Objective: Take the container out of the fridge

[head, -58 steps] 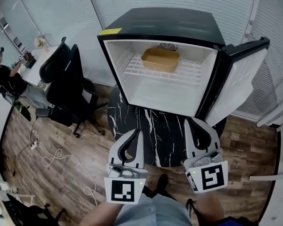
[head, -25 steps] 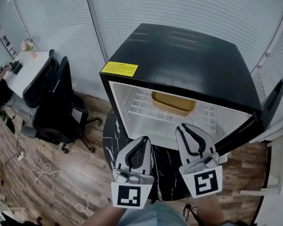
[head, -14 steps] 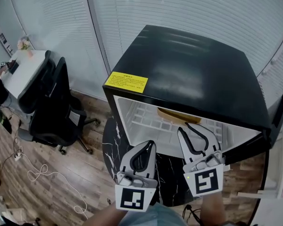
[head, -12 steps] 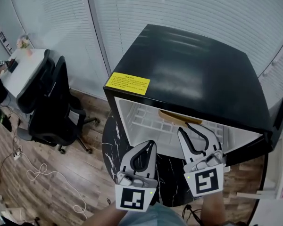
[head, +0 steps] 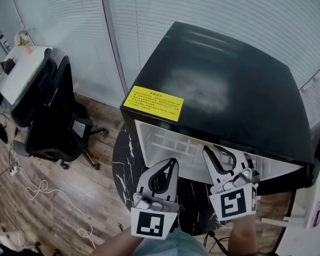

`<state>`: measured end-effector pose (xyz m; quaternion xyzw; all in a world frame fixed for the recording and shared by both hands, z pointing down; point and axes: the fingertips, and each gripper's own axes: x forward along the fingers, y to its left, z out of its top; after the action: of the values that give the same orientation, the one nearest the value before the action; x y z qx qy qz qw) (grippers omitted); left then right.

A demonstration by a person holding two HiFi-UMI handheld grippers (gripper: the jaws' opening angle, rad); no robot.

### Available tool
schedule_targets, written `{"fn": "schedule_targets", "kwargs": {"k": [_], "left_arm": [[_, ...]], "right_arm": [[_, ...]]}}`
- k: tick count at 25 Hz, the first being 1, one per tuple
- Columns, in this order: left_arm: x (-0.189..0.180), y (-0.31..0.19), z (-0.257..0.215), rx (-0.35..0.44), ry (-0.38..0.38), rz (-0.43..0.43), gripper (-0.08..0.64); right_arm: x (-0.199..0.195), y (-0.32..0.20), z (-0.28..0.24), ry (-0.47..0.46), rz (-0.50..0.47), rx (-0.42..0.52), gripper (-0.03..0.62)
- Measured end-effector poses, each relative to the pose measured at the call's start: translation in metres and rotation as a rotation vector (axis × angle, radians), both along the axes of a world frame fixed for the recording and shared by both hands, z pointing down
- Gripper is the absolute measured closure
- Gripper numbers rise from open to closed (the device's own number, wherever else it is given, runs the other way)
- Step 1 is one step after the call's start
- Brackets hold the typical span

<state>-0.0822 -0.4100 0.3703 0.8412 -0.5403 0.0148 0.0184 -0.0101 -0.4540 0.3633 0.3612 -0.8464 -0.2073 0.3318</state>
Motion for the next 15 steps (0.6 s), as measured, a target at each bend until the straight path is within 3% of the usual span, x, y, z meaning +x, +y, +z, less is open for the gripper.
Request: {"fn": "schedule_targets", "kwargs": {"k": [15], "left_arm": [[0.001, -0.009, 0.010, -0.025, 0.033, 0.020, 0.546]], "right_arm": [[0.005, -0.014, 0.026, 0.139, 0.011, -0.063, 0.502]]}}
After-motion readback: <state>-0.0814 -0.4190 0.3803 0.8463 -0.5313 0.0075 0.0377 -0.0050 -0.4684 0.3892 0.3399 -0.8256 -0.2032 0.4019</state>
